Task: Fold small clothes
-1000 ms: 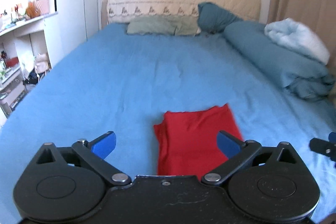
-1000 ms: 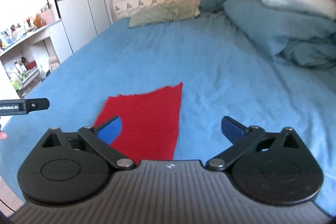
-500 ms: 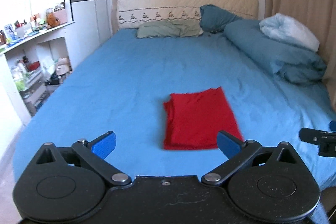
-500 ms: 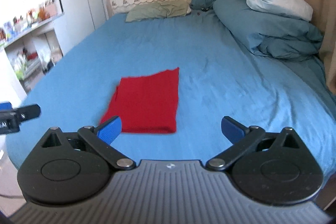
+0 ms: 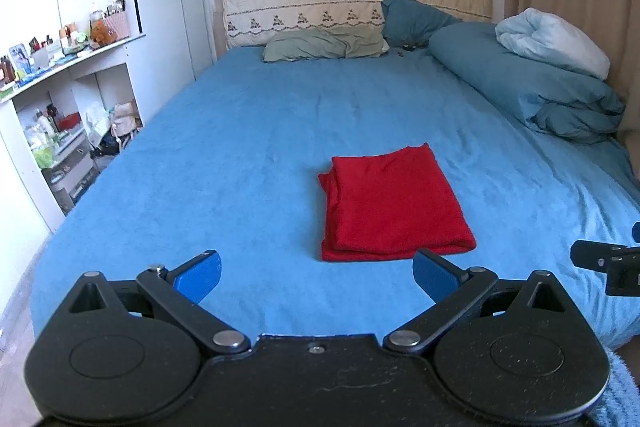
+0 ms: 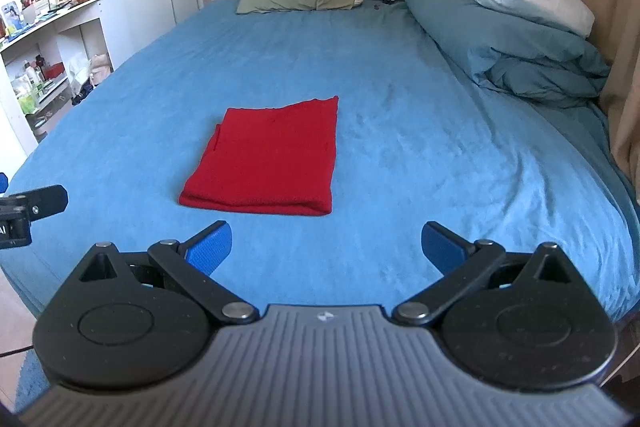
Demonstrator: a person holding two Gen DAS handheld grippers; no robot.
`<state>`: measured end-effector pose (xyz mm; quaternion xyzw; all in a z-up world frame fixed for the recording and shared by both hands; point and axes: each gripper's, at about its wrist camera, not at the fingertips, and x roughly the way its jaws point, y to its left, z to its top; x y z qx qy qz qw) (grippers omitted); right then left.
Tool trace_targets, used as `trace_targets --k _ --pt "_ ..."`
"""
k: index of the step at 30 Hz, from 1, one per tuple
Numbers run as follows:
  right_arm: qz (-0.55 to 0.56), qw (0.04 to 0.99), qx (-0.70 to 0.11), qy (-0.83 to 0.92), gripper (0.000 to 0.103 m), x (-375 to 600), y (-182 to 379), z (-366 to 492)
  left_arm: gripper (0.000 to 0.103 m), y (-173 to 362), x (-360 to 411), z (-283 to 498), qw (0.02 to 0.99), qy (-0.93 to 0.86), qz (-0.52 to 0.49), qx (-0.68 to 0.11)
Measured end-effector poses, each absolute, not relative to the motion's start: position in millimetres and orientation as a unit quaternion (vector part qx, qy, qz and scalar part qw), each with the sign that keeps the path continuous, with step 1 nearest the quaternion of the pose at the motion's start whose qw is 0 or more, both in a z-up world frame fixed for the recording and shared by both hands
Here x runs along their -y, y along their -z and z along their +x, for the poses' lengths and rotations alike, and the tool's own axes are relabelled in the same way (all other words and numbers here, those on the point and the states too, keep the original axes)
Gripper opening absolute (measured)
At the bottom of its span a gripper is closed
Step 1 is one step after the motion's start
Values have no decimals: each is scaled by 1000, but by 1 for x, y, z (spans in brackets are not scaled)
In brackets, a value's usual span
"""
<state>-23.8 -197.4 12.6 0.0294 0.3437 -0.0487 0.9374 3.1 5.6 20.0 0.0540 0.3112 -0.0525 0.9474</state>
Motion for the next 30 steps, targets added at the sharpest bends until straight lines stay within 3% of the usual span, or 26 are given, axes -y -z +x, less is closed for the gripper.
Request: trace_targets --k 30 --pt "27 935 -348 57 103 198 -7 -21 103 -19 -12 6 948 55 41 -310"
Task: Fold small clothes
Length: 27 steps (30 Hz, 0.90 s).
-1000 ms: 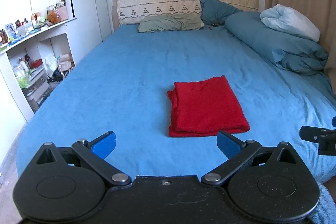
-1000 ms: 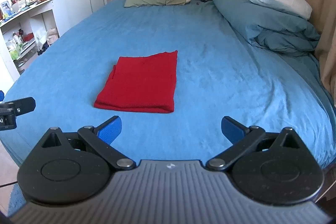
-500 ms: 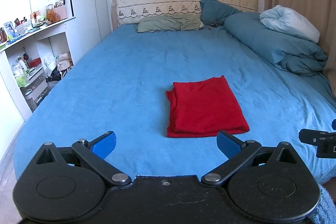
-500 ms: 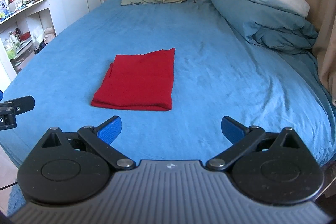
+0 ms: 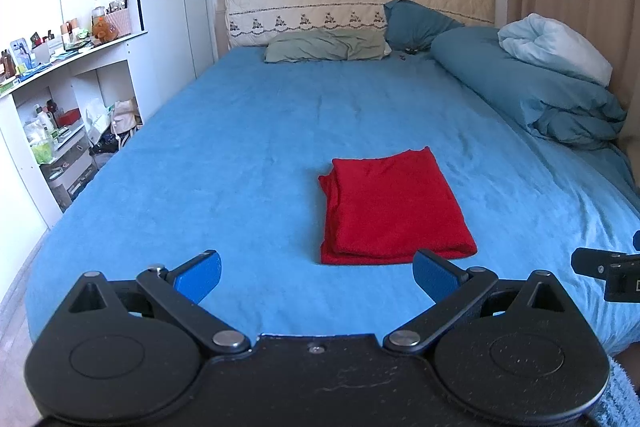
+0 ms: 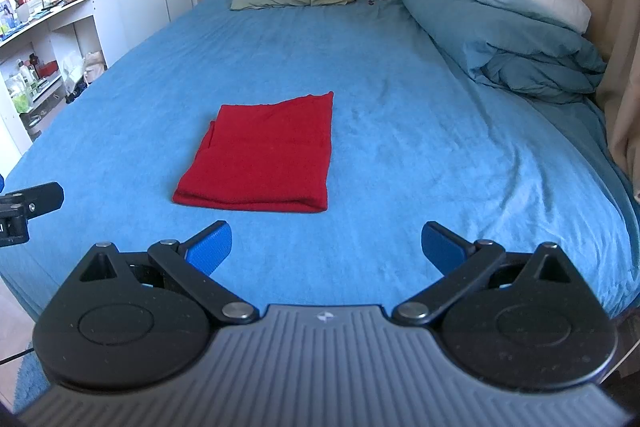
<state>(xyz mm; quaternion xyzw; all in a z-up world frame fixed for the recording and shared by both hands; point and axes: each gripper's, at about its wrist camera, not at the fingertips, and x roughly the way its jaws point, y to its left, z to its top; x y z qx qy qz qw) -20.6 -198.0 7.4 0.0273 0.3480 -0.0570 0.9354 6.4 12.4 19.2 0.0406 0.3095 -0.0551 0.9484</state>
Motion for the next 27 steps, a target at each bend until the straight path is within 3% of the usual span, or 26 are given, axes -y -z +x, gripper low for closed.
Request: trace_targets --k 27 --pt "27 936 -346 53 103 204 -11 -22 103 -24 -11 5 950 53 51 -304"
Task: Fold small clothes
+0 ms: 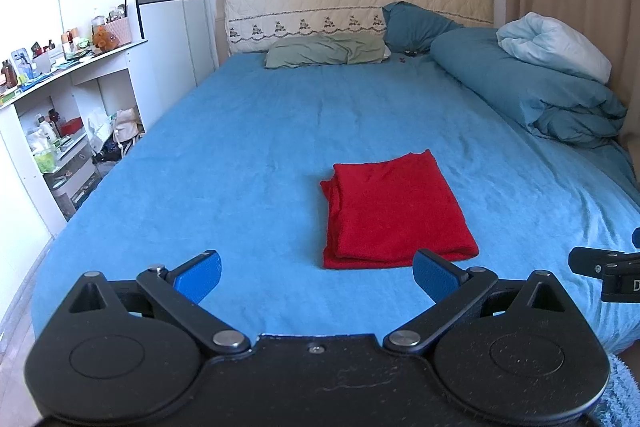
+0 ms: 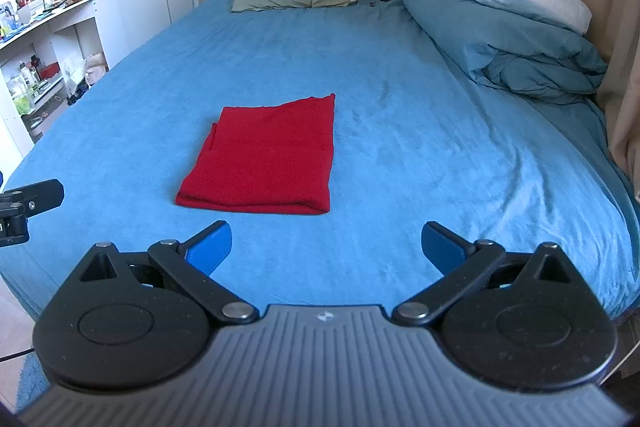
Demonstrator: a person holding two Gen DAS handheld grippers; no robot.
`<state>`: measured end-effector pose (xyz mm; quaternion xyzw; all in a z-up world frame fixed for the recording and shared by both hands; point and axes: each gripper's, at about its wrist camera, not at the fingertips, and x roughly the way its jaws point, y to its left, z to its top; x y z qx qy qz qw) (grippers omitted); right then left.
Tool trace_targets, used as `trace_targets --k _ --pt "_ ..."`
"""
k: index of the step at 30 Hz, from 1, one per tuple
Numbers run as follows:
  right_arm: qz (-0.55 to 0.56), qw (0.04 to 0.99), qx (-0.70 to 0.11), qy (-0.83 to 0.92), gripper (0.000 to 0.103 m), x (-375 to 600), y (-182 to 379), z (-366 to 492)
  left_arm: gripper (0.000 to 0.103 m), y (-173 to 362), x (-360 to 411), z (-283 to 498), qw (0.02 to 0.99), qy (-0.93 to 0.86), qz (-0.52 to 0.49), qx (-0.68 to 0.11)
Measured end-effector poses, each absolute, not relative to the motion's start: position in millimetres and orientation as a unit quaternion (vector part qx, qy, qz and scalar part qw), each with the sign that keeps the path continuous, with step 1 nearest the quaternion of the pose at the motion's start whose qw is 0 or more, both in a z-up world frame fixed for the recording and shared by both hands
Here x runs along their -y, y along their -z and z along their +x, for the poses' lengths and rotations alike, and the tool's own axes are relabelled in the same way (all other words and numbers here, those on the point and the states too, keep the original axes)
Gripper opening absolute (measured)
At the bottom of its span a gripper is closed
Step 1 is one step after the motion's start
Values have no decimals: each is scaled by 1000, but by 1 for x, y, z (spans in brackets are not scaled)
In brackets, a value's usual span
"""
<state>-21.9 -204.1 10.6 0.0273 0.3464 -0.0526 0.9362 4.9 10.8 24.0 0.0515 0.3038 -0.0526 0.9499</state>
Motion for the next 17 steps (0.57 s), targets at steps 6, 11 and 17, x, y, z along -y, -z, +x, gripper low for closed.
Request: trace_targets --k 6,11,17 --pt "27 936 -346 53 103 205 -10 -22 103 -23 -10 5 950 49 56 -302" --pt "27 936 -346 52 103 206 -10 -22 103 -20 -7 6 952 49 57 -297" --pt "28 936 -346 52 103 206 -10 -21 103 -17 -8 8 952 50 50 -298"
